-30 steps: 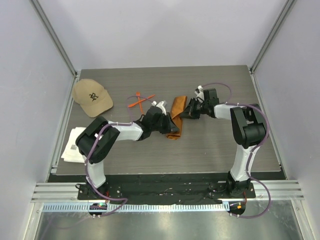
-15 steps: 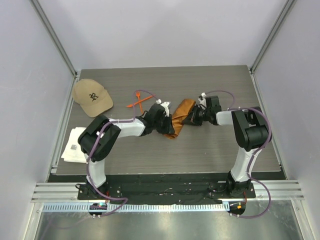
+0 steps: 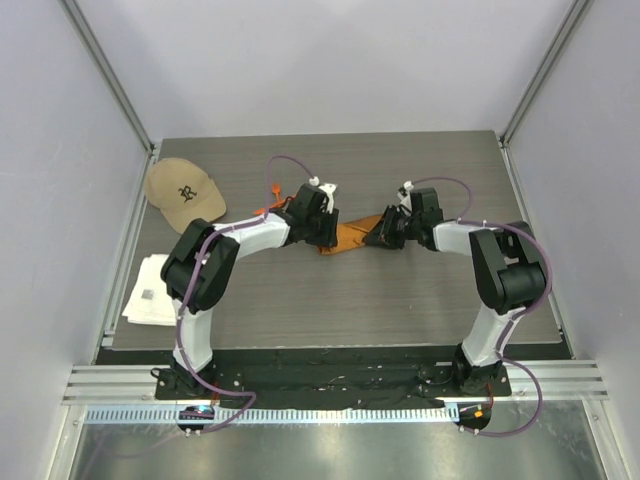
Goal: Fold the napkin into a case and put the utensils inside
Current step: Rotate the smaller rectangle-folded napkin at the center of the board.
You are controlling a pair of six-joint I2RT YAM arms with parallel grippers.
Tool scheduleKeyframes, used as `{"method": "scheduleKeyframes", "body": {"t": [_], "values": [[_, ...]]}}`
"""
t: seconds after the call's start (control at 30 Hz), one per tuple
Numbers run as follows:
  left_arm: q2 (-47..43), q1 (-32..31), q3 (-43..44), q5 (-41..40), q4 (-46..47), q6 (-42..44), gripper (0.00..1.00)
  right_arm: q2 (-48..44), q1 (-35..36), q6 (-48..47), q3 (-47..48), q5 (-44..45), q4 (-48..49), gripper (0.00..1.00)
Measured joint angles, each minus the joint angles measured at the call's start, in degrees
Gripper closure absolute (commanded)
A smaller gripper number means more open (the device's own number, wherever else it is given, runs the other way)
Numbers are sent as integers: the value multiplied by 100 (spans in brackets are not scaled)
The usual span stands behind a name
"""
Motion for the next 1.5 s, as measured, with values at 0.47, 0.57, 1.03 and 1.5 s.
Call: {"method": "scheduleKeyframes", "body": {"t": [0.47, 0.57, 1.03, 1.5], "values": [[-1126, -186, -988, 190, -44, -1185, 72, -916, -46, -483, 308, 535, -1056, 57], [-1239, -240, -1204, 184, 120, -1405, 74, -811, -140, -577, 522, 584, -1255, 58], [-254, -79, -446, -310, -186, -1344, 76, -39, -723, -879, 1569, 890, -1637, 60], [568, 173, 1058, -1104, -887, -87, 67, -452, -765, -568, -39, 597, -846, 62]]}}
